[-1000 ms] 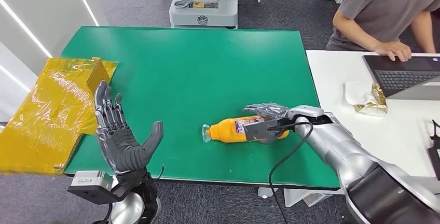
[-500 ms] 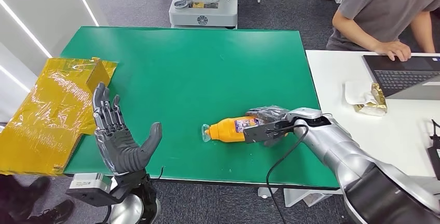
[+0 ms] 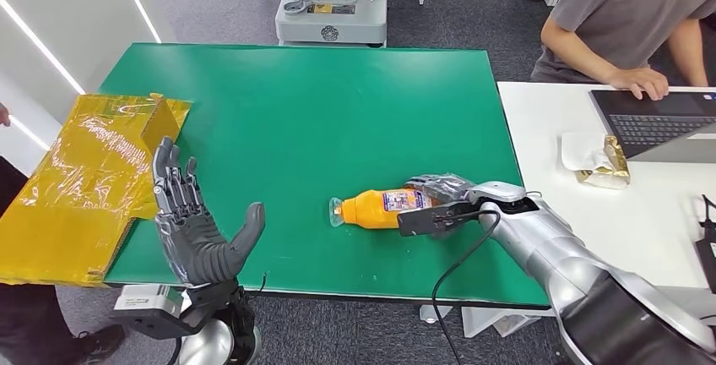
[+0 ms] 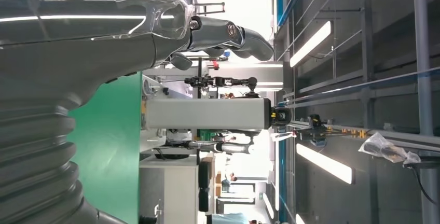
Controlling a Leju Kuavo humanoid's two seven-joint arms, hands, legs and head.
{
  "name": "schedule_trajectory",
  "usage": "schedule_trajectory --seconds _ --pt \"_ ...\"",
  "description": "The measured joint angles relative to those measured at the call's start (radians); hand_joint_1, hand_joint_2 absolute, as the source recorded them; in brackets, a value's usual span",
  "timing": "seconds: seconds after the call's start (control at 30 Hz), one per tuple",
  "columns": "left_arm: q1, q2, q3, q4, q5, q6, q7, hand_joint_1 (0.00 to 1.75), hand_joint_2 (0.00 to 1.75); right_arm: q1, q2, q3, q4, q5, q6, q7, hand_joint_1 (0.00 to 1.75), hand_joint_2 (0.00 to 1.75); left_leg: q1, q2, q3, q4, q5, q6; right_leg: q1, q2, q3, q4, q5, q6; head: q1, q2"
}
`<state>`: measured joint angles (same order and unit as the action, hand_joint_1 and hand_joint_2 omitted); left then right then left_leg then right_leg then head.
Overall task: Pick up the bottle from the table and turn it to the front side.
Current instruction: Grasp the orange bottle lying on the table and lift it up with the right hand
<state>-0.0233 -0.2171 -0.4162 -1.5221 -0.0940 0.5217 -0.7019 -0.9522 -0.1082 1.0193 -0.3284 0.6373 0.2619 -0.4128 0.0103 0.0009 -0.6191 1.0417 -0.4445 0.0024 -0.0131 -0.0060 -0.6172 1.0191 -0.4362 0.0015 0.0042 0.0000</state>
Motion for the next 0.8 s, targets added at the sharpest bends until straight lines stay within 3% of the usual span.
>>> schedule_trajectory --seconds 0.1,0.13,0.8 --pt "0.002 0.000 0.000 0.000 0.000 0.001 0.000 0.00 1.75 0.004 -0.001 0.000 0.000 -0.001 -0.012 -0.001 1.64 1.75 0.000 0.000 0.000 0.000 0.000 0.000 0.000 0.000 0.000 0.000 0.000 0.000 0.000 0.000" --pt "0.002 0.000 0.000 0.000 0.000 0.002 0.000 0.00 1.75 0.006 -0.002 0.000 0.000 -0.001 -0.019 -0.002 1.75 1.75 0.000 0.000 0.000 0.000 0.000 0.000 0.000 0.000 0.000 0.000 0.000 0.000 0.000 0.000" --pt "0.003 0.000 0.000 0.000 0.001 -0.020 0.000 0.00 1.75 0.040 -0.016 -0.007 -0.009 -0.018 -0.107 -0.028 1.75 1.75 0.000 0.000 0.003 0.000 0.000 0.000 0.000 0.001 0.002 0.000 0.000 0.000 0.000 0.000"
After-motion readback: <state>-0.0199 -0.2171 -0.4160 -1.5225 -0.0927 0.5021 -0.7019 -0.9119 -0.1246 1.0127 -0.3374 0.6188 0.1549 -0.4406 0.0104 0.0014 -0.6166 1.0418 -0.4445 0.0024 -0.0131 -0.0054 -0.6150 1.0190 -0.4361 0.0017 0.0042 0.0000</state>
